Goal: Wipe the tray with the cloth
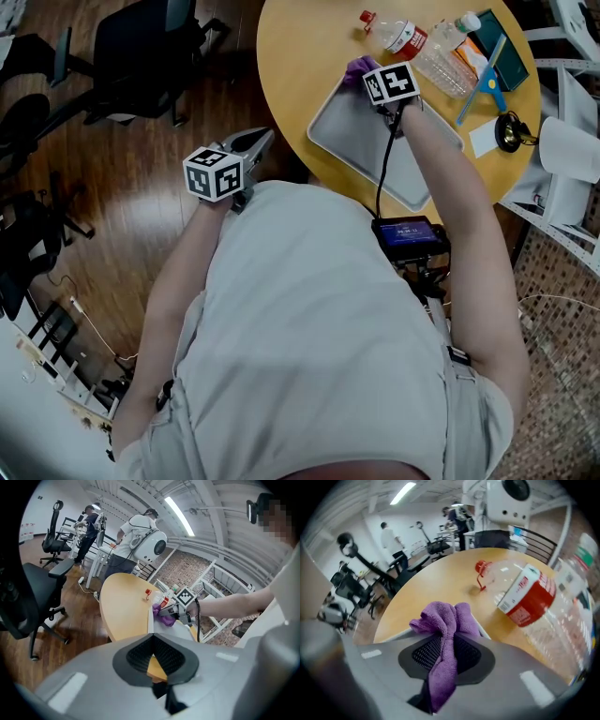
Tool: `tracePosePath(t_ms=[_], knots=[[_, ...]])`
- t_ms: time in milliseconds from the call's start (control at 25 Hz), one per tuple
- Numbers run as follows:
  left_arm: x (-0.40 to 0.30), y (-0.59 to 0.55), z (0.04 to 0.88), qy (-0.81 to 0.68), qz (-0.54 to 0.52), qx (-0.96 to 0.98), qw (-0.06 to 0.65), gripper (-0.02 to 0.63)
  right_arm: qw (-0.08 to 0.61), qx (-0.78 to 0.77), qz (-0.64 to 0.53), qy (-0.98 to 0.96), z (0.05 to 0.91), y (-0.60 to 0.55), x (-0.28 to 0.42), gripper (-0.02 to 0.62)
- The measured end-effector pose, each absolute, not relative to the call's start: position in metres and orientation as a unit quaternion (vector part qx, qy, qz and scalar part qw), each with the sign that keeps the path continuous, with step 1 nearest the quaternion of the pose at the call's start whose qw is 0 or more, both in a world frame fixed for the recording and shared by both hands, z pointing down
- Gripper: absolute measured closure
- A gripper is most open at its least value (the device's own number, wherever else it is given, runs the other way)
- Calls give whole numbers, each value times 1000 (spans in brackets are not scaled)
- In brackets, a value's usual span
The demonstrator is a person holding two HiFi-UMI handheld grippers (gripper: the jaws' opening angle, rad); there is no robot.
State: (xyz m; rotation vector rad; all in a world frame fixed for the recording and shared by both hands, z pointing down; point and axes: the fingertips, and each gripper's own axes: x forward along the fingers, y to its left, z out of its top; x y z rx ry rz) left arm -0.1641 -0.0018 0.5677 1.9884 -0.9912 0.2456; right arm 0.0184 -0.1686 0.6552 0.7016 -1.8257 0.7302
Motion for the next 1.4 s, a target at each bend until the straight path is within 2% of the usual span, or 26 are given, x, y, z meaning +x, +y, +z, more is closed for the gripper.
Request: tracePosePath(t_ms=[120, 280, 600, 1400], knots=[[-164, 1, 568, -397, 97, 800, 439, 606, 446, 349, 392, -725, 653, -166, 10, 514], [-163, 1, 567, -393, 100, 803, 437, 606, 392, 358, 439, -725, 651, -168, 4, 515], [-157, -2, 562, -378, 107, 814, 428, 606, 418, 362, 408, -726, 652, -156, 46, 517], [-106, -18, 558, -300, 137, 851, 409, 606, 391, 521, 451, -610, 656, -72, 268, 517]])
